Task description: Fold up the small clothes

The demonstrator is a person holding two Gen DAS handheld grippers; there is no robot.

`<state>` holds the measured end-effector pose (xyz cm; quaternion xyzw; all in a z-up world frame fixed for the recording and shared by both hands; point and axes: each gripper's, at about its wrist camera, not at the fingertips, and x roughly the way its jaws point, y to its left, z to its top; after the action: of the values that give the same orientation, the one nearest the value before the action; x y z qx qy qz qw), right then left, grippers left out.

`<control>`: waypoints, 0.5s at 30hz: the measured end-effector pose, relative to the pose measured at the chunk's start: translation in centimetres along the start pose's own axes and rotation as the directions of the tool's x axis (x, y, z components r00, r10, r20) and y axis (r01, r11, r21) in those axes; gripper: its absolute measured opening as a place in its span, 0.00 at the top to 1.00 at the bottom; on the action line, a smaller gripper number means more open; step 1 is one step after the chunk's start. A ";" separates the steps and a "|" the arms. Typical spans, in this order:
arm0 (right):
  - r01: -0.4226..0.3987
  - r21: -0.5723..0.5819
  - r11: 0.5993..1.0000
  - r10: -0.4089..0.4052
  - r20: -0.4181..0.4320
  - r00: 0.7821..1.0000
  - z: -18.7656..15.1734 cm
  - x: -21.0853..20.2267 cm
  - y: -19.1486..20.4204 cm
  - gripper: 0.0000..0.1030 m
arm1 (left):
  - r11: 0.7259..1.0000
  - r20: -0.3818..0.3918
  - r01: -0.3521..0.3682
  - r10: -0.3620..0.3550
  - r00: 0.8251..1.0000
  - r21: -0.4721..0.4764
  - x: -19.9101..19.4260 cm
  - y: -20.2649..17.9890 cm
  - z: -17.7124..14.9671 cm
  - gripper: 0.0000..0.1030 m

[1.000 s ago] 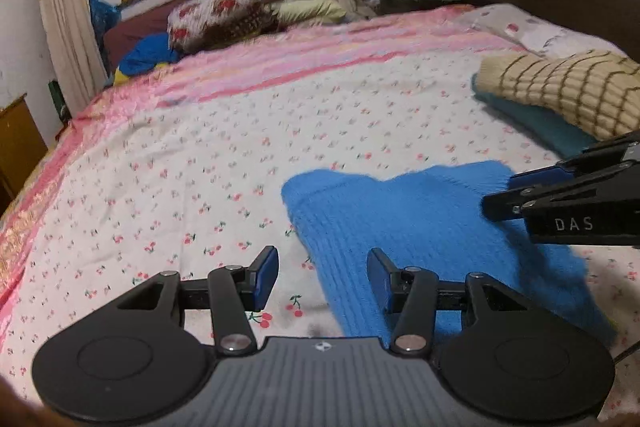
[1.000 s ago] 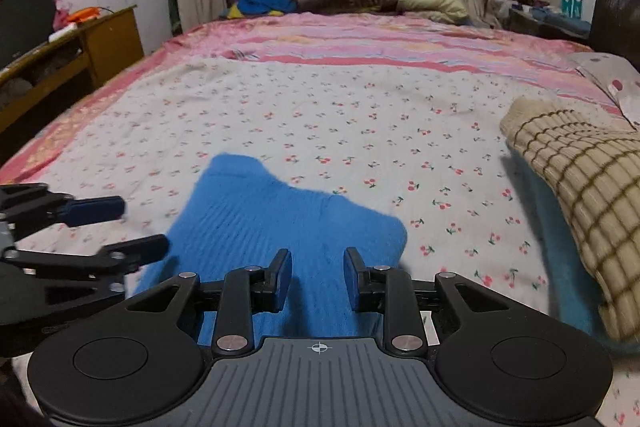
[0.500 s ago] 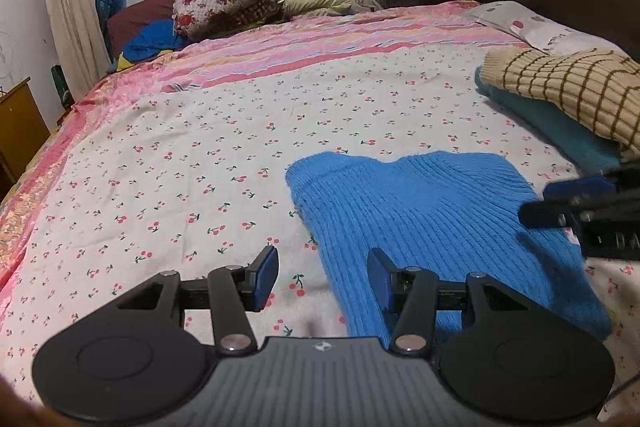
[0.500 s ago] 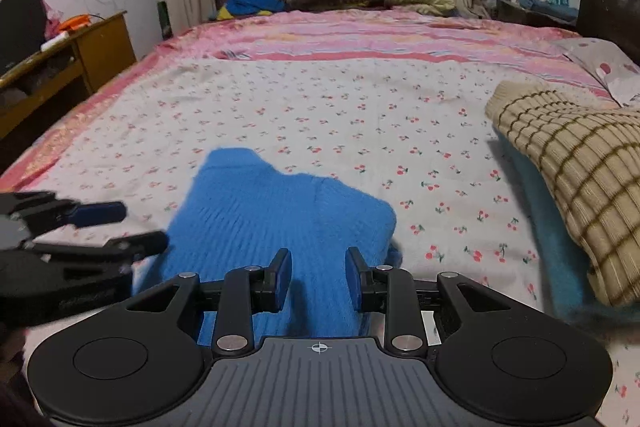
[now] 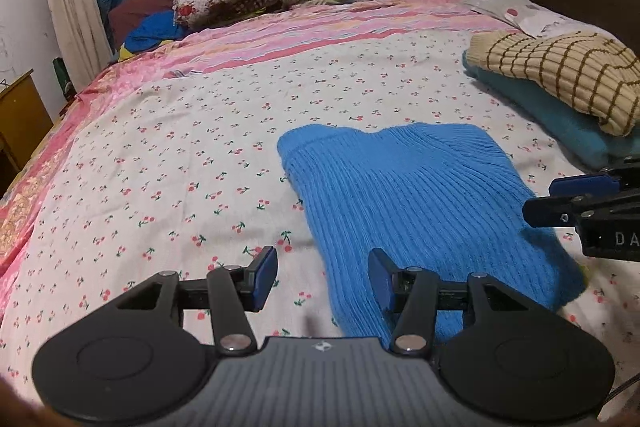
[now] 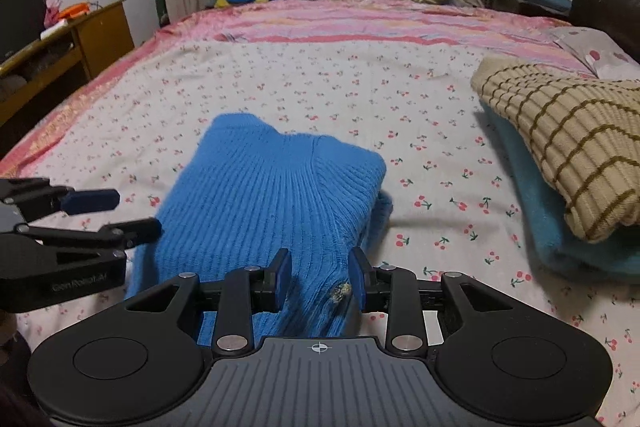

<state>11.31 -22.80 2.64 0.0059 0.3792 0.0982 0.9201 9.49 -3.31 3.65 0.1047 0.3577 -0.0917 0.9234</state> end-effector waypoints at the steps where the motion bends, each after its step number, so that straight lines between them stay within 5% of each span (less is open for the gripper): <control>1: -0.004 0.001 1.000 0.004 0.001 1.000 0.0 -0.2 0.1 0.70 | 1.000 0.002 -0.002 0.002 1.000 0.000 -0.3 -0.1 -0.2 0.41; 15: -0.014 -0.013 1.000 0.014 0.002 1.000 -2.1 -2.5 1.2 0.62 | 1.000 -0.011 -0.031 0.031 0.999 0.000 -2.8 -1.4 -2.1 0.29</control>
<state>7.87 -22.27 3.02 0.0028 0.3773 0.1073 0.9199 5.74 -3.88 3.82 0.1108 0.3612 -0.0768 0.9227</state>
